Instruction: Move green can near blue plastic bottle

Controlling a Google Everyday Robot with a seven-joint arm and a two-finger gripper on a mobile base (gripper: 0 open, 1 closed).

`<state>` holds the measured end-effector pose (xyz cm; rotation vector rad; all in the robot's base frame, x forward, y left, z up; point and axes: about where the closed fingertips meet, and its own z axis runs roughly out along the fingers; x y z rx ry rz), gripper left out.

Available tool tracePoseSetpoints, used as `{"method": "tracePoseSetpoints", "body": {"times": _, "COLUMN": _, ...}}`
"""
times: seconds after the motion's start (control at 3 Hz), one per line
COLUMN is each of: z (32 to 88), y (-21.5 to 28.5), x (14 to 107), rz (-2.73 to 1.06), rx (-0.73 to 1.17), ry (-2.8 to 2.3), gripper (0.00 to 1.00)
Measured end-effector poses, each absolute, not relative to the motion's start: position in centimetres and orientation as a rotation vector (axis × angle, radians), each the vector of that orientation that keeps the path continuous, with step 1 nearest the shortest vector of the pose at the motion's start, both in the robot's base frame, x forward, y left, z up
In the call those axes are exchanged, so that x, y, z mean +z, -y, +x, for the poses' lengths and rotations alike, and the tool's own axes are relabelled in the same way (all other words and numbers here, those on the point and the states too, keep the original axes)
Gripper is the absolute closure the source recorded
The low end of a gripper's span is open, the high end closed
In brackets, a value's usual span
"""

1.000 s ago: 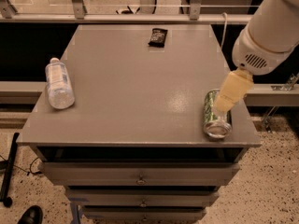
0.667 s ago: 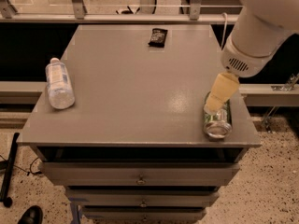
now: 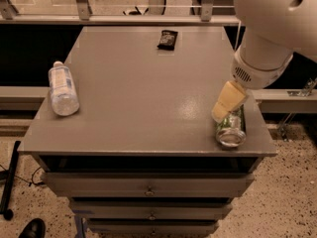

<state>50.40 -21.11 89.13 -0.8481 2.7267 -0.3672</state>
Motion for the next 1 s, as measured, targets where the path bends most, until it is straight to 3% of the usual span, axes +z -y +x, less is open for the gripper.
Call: {"method": "tracePoseSetpoints", "body": {"times": 1.0, "z": 51.4, "y": 19.1, "x": 86.3, "rz": -0.154, "rx": -0.152, "ry": -2.809, "gripper": 0.0}}
